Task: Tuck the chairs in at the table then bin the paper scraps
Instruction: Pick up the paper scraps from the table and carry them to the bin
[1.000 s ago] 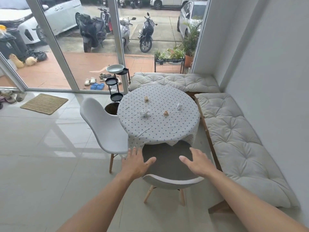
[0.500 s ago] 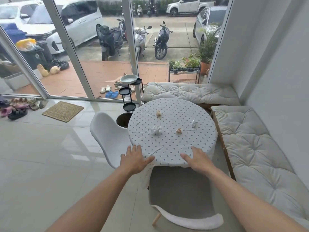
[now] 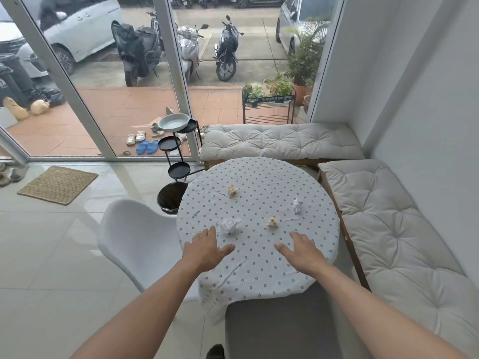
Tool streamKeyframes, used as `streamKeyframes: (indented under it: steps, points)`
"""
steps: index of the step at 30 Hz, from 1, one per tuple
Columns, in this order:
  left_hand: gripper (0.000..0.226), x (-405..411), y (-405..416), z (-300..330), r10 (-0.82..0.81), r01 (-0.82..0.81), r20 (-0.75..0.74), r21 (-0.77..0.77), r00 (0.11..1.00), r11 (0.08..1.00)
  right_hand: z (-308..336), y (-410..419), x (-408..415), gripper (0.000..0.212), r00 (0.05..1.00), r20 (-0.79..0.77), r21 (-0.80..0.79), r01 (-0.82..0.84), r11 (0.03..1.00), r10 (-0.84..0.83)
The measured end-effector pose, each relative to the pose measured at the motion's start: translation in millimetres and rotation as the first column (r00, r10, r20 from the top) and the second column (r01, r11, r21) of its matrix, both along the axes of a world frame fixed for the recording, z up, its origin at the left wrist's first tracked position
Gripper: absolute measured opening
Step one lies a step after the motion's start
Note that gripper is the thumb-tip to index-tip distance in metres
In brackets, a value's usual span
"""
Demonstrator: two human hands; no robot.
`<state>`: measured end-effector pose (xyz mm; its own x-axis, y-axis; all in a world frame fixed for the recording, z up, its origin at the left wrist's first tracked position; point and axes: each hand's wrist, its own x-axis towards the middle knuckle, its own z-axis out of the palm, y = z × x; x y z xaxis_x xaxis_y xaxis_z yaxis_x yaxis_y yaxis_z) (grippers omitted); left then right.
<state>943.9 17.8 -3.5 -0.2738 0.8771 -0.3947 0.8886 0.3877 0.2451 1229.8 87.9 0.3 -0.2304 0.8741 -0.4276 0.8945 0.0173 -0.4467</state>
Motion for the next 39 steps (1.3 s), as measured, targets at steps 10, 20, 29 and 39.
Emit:
streamKeyframes:
  steps: [10,20,29,39]
  points:
    - [0.089,-43,126,-92,-0.141,0.150,0.112,-0.084,0.984,0.985,-77,95,-66,0.072,0.983,-0.039,-0.050,0.180,0.982,-0.182]
    - [0.041,-67,167,-149,-0.163,0.156,0.330,0.050,0.930,0.987,-137,131,-92,0.043,0.948,-0.102,0.010,0.305,0.952,-0.302]
    - [0.036,-92,241,-138,-0.198,0.108,0.324,0.277,0.925,0.955,-143,150,-77,0.012,0.926,-0.125,0.125,0.372,0.920,-0.357]
    - [0.028,-102,320,-144,-0.322,0.287,0.152,0.213,0.934,0.934,-138,204,-59,0.007,0.882,-0.202,0.263,0.468,0.843,-0.426]
